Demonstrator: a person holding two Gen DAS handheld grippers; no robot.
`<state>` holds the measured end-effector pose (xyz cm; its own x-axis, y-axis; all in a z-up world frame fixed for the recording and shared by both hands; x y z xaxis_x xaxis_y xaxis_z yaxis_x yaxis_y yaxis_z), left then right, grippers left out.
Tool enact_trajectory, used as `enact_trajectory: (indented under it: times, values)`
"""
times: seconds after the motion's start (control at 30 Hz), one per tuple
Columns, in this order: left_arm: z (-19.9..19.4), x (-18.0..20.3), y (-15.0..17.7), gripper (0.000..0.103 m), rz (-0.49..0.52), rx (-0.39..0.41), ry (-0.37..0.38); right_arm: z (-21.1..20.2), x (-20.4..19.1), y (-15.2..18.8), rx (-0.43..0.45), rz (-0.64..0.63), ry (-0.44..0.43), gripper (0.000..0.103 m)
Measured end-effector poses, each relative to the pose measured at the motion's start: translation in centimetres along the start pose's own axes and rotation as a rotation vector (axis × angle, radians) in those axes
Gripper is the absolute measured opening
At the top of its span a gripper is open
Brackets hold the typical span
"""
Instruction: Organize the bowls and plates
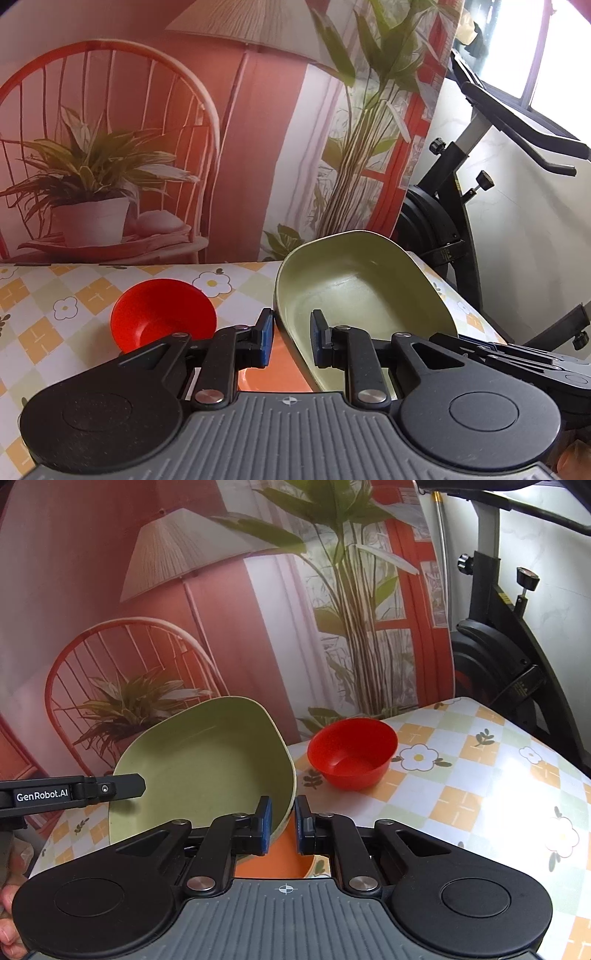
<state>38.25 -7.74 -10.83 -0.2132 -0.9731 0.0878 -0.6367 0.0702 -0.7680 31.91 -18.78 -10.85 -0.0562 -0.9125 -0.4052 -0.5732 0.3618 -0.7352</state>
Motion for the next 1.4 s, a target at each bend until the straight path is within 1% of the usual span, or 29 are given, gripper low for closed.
enact_trajectory:
  times: [0.27, 0.47, 0.6, 0.87, 1.17, 1.4]
  values:
    - [4.1, -1.3, 1.8, 0.022, -0.002, -0.070, -0.033, 3.7, 1.1, 1.7, -0.065, 0.020, 0.019, 0.012]
    - [6.1, -1.3, 2.7, 0.022, 0.025, -0.097, -0.050, 5.3, 2.1, 3.1, -0.103, 0.038, 0.031, 0.012]
    - [6.7, -1.2, 3.1, 0.022, 0.053, -0.102, -0.069, 6.1, 2.6, 3.6, -0.123, 0.045, 0.033, 0.012]
    - [7.6, -1.5, 3.4, 0.022, 0.068, -0.114, -0.102, 7.2, 2.6, 4.1, -0.161, 0.048, 0.020, 0.012]
    - [7.8, -1.1, 3.7, 0.022, 0.099, -0.111, -0.128, 7.4, 2.4, 4.2, -0.172, 0.032, 0.027, 0.012]
    - [7.8, -1.3, 4.1, 0.022, 0.100, -0.120, -0.127, 7.3, 2.4, 4.2, -0.174, 0.018, 0.038, 0.013]
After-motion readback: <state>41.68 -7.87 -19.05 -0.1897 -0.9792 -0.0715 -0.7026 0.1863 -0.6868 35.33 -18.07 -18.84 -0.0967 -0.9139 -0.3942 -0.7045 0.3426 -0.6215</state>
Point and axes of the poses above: each gripper's, at about its wrist camera, not at the fingertips, and z roughly the way its jaws point, x to its right, y to its underside, the point moved 4 cm from there along z, roughly the way its jaws point, and after that the axes turned 11 degrees about -y, right-handed, at the moved point
